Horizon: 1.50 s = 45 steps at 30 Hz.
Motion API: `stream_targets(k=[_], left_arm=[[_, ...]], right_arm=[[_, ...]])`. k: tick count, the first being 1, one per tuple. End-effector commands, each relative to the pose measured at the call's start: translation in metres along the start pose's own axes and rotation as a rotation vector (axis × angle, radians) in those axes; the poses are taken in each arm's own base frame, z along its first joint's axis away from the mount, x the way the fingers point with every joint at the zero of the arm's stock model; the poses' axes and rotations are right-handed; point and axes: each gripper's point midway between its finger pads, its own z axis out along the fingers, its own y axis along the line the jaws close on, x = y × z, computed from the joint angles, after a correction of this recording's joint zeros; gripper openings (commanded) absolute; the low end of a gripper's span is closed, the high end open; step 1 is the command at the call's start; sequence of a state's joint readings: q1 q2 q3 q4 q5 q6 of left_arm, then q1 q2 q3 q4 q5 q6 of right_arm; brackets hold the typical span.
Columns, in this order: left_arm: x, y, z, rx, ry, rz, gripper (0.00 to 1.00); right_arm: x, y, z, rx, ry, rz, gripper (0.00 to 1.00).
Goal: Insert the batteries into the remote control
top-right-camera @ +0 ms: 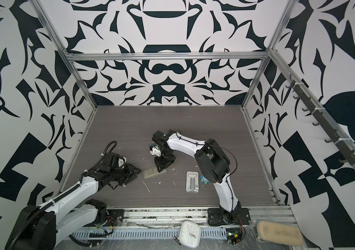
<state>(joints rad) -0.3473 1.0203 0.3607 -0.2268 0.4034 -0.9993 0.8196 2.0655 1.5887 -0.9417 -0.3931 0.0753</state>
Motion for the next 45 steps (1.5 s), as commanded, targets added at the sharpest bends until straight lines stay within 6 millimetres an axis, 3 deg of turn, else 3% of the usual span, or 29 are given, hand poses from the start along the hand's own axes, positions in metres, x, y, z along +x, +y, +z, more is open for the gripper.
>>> stream_targets(k=[1,25,35,45], left_arm=[[-0.001,0.002,0.0,-0.001,-0.013,-0.004,0.46],[-0.001,0.004,0.001,-0.003,-0.013,-0.009,0.45],[-0.002,0.003,0.002,-0.001,-0.015,-0.006,0.45],[-0.003,0.002,0.003,-0.002,-0.013,-0.003,0.45]], right_arm=[[-0.007,0.008,-0.012,-0.017,-0.028,-0.02,0.45],[-0.007,0.017,-0.01,-0.028,-0.02,-0.039,0.44],[-0.003,0.011,-0.014,0.017,-0.011,-0.042,0.44],[-0.006,0.009,-0.02,0.049,-0.019,-0.052,0.51]])
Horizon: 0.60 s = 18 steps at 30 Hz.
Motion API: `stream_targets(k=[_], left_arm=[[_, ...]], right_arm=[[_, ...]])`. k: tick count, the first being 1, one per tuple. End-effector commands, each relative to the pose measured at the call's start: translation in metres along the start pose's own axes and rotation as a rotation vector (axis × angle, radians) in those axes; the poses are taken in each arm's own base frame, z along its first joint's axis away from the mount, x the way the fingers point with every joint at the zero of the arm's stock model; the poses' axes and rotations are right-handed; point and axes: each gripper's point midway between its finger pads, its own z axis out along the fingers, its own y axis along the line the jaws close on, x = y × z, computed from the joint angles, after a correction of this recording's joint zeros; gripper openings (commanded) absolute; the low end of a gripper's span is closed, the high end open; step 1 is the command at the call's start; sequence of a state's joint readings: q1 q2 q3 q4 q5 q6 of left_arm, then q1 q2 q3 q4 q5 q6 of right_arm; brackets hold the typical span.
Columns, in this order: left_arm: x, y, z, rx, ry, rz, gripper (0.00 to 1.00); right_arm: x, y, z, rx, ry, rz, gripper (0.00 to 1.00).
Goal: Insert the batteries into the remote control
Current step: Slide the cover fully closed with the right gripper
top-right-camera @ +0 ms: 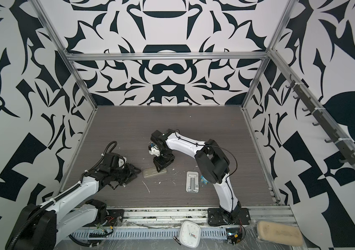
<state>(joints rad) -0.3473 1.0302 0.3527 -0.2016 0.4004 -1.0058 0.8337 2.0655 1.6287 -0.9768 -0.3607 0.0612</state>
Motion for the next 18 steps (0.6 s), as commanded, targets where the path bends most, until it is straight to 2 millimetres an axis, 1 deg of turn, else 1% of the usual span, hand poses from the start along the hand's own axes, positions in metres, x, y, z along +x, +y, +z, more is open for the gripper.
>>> stream_targets(k=[1,5,7,12,18], left_arm=[[-0.001,0.002,0.001,-0.006,-0.006,-0.002,0.45],[0.0,0.002,0.0,-0.004,-0.008,-0.003,0.45],[0.0,0.003,0.0,-0.004,-0.009,-0.005,0.45],[0.0,0.002,0.001,-0.005,-0.003,-0.005,0.45],[0.0,0.003,0.0,-0.004,-0.008,-0.007,0.45]], right_arm=[[-0.002,0.003,-0.013,0.021,-0.018,-0.021,0.51],[-0.003,0.002,-0.017,0.036,-0.025,-0.025,0.51],[-0.004,0.002,-0.017,0.038,-0.028,-0.028,0.48],[-0.009,-0.003,-0.011,0.056,-0.017,-0.036,0.42],[-0.013,-0.012,-0.008,0.085,-0.011,-0.039,0.42]])
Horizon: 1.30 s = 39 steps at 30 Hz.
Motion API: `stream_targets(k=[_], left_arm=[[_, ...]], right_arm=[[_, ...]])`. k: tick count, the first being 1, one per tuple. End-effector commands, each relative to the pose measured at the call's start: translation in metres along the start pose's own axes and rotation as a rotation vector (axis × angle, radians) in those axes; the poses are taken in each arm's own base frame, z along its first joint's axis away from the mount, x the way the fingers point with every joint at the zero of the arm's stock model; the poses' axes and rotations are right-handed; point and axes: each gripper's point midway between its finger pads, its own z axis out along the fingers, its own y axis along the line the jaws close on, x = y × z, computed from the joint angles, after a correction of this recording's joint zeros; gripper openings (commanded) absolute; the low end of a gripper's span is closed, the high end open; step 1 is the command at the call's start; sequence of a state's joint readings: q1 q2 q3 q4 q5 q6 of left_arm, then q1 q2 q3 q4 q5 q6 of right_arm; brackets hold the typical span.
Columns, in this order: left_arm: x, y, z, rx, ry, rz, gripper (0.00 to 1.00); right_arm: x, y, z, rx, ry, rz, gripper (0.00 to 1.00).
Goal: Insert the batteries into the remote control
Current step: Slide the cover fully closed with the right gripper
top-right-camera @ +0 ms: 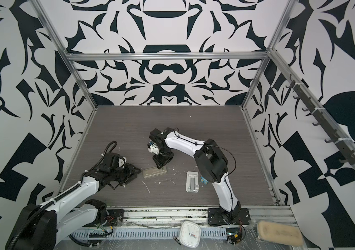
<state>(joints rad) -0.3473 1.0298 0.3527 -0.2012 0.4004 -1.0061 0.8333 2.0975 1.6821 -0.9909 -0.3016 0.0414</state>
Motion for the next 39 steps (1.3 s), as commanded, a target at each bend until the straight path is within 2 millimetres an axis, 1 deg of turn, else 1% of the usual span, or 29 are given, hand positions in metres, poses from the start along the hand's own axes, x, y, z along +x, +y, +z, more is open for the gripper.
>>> stream_targets(k=[1,8,13,17,19,20,23,24,25,27,30,34,36,38,39], left_arm=[[0.001,0.003,0.0,-0.005,-0.007,-0.005,0.45],[0.001,0.004,0.0,-0.007,-0.009,-0.005,0.45],[0.001,0.004,0.0,-0.005,-0.014,-0.006,0.45],[0.001,0.006,0.0,-0.009,-0.017,-0.008,0.45],[0.001,0.006,0.0,-0.01,-0.016,-0.01,0.45],[0.001,0.006,0.0,-0.009,-0.014,-0.01,0.45],[0.003,0.006,-0.003,-0.01,-0.008,-0.003,0.45],[0.006,0.005,-0.004,-0.005,-0.001,0.001,0.45],[0.007,0.004,-0.006,-0.002,0.001,0.012,0.45],[0.01,0.002,-0.01,0.013,0.007,0.034,0.45],[0.016,-0.008,-0.017,0.066,0.022,0.057,0.48],[0.02,-0.02,-0.023,0.126,0.032,0.054,0.52],[0.02,-0.02,-0.025,0.13,0.025,0.038,0.54],[0.02,-0.017,-0.025,0.127,0.014,0.013,0.59],[0.02,-0.015,-0.025,0.129,0.01,0.001,0.61]], right_arm=[[-0.002,-0.004,-0.005,0.03,0.001,-0.018,0.42],[-0.001,-0.019,0.006,0.088,0.027,-0.021,0.42],[0.009,-0.031,0.016,0.137,0.07,-0.028,0.42],[0.011,-0.032,0.014,0.149,0.069,-0.035,0.42],[0.01,-0.03,0.007,0.153,0.058,-0.039,0.41],[0.009,-0.028,0.0,0.154,0.041,-0.047,0.42],[0.003,-0.021,-0.023,0.157,-0.03,-0.105,0.49],[0.0,-0.016,-0.03,0.144,-0.07,-0.141,0.52],[-0.004,-0.008,-0.036,0.113,-0.117,-0.185,0.57],[-0.007,0.005,-0.043,0.061,-0.18,-0.254,0.63],[-0.004,0.021,-0.041,-0.021,-0.205,-0.375,0.66],[-0.007,0.029,-0.026,-0.072,-0.234,-0.49,0.71],[-0.008,0.032,-0.021,-0.092,-0.238,-0.525,0.75],[-0.009,0.034,-0.017,-0.11,-0.252,-0.563,0.81],[-0.01,0.035,-0.016,-0.114,-0.259,-0.583,0.82]])
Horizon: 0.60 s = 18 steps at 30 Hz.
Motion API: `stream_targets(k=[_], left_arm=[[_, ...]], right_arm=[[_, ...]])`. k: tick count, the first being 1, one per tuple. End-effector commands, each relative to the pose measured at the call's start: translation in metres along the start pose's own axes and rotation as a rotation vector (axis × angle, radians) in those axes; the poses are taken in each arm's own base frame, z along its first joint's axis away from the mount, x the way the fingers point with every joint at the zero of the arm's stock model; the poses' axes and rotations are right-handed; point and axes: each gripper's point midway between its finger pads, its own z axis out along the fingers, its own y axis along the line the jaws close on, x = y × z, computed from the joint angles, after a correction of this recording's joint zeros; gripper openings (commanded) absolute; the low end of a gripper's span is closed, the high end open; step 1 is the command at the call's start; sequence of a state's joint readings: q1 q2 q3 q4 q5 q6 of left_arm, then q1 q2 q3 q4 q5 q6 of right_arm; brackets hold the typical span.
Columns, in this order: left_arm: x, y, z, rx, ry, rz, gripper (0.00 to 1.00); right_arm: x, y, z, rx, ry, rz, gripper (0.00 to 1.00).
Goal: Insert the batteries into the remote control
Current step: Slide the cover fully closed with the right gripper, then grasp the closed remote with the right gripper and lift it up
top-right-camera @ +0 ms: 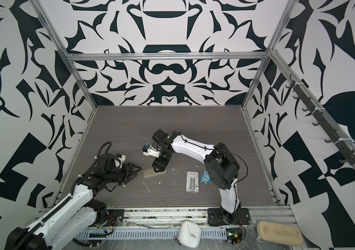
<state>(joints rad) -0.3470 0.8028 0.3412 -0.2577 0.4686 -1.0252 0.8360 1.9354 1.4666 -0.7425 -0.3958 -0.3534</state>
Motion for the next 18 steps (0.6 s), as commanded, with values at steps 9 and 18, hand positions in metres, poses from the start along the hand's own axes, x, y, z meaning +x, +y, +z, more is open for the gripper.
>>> stream_targets(k=[9,18], left_arm=[[0.01,0.017,-0.005,-0.03,0.0,-0.085,0.74],[0.008,0.013,-0.008,-0.018,-0.018,-0.106,0.74]], right_arm=[[0.005,-0.005,0.03,-0.02,-0.022,-0.179,0.82],[0.009,-0.024,0.042,0.074,0.0,-0.192,0.8]])
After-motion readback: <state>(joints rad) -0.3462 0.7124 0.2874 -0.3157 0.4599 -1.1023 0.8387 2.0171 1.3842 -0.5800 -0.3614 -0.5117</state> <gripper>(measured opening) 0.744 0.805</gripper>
